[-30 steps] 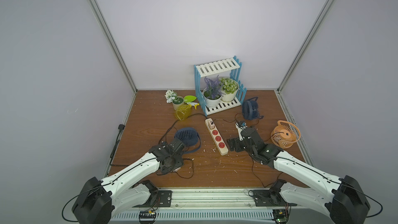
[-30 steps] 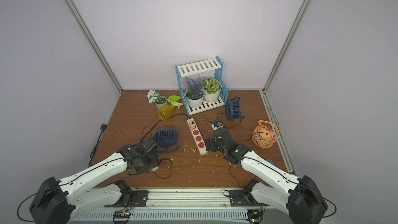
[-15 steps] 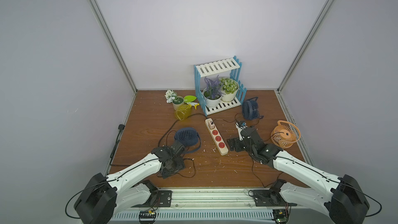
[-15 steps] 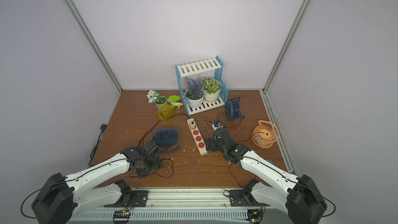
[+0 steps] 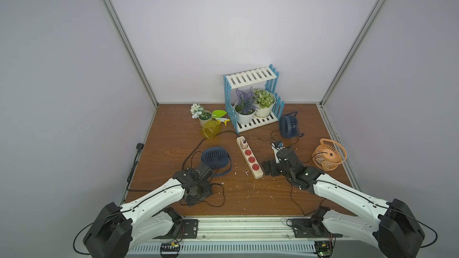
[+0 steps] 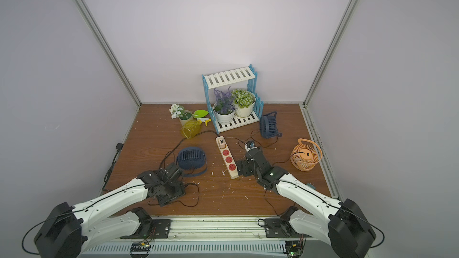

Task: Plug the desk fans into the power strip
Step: Pick up the plug from the center of the board.

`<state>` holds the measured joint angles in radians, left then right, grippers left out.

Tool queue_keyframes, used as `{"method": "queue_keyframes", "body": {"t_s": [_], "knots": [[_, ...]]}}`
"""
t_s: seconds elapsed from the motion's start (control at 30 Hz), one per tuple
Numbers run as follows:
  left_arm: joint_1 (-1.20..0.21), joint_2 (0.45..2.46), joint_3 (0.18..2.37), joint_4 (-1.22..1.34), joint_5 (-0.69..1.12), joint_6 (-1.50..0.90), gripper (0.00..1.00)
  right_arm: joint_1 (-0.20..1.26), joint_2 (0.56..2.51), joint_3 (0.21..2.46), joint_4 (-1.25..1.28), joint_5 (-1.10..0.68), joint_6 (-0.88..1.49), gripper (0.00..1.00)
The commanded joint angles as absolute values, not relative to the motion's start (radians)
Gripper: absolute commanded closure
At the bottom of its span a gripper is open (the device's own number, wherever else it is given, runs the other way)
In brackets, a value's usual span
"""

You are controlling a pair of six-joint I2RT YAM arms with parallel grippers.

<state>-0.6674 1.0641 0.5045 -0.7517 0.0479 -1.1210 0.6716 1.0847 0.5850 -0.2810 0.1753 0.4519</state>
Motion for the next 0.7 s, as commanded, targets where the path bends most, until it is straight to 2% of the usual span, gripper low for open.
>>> {"method": "queue_keyframes", "body": {"t_s": [0.0, 0.17, 0.33, 0.53, 0.6, 0.67], "knots": [[-0.66, 1.053, 0.487, -0.748, 0.039, -1.112, 0.3, 0.667, 1.065, 0.579, -0.278, 0.178, 0.46, 0.06], [-0.661, 1.07, 0.49, -0.718, 0.049, -1.097, 0.37, 0.661, 1.014, 0.619, -0.322, 0.143, 0.489, 0.05], [-0.684, 1.064, 0.513, -0.663, 0.054, -1.014, 0.41, 0.655, 0.934, 0.624, -0.267, -0.069, 0.585, 0.05], [-0.822, 1.08, 0.59, -0.542, 0.036, -0.942, 0.41, 0.658, 0.87, 0.585, -0.075, -0.434, 0.873, 0.09], [-0.895, 1.103, 0.623, -0.472, 0.01, -0.918, 0.41, 0.667, 0.844, 0.549, 0.025, -0.502, 0.988, 0.11], [-0.954, 1.133, 0.653, -0.394, -0.005, -0.904, 0.41, 0.688, 0.808, 0.545, 0.019, -0.521, 1.045, 0.12]]}}
